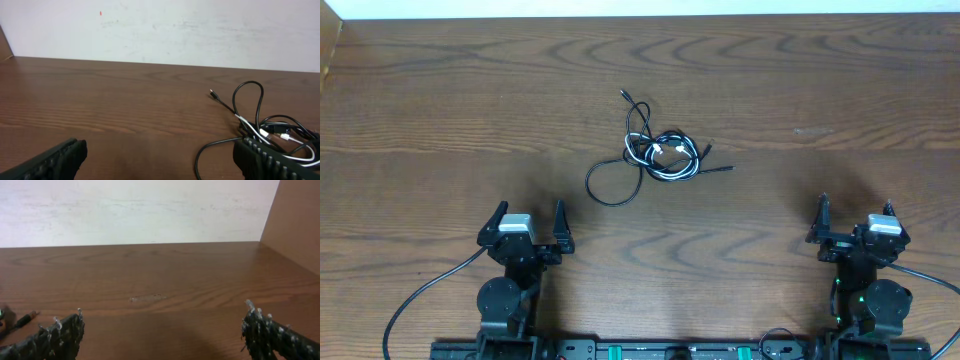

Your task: Untangle cables

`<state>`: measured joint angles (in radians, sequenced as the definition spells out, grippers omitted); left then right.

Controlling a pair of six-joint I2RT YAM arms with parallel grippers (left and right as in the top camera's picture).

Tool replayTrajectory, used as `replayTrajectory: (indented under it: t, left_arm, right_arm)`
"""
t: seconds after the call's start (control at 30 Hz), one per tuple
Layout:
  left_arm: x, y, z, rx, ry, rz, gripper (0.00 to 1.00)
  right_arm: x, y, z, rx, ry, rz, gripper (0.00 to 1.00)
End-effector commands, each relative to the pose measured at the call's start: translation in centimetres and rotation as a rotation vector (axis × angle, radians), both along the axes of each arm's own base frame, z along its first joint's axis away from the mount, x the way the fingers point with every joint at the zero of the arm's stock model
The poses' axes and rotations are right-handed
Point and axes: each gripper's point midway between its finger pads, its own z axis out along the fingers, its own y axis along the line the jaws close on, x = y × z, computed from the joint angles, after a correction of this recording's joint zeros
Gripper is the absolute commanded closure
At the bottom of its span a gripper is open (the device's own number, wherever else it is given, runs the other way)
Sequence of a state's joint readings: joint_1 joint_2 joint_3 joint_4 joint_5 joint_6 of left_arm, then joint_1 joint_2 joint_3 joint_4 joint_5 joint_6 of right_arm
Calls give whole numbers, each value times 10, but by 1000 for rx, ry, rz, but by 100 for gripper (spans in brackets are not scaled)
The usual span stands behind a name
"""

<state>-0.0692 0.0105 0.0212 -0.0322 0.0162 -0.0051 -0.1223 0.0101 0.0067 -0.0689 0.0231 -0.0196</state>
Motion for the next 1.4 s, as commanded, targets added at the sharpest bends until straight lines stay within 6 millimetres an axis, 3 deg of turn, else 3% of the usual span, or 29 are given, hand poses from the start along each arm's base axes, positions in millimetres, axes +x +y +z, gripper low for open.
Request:
replayTrajectory:
  t: [0.0, 0.83, 1.0, 1.1, 1.37]
  left_arm:
    - [-1, 5, -17, -8, 52, 30, 2]
    - [-1, 4, -21, -6, 71, 27, 2]
    - [-1, -17, -26, 1, 99, -101, 2]
    - [0, -18, -27, -1, 132, -104, 2]
    - [9, -37, -12, 5, 237, -214, 2]
  right_arm:
    - [0, 0, -1, -16, 3, 0, 1]
    - [0, 0, -1, -16, 3, 0, 1]
    - [0, 0, -1, -16, 3, 0, 1]
    - [0, 0, -1, -16, 3, -1, 1]
    - [0, 0, -1, -16, 3, 0, 1]
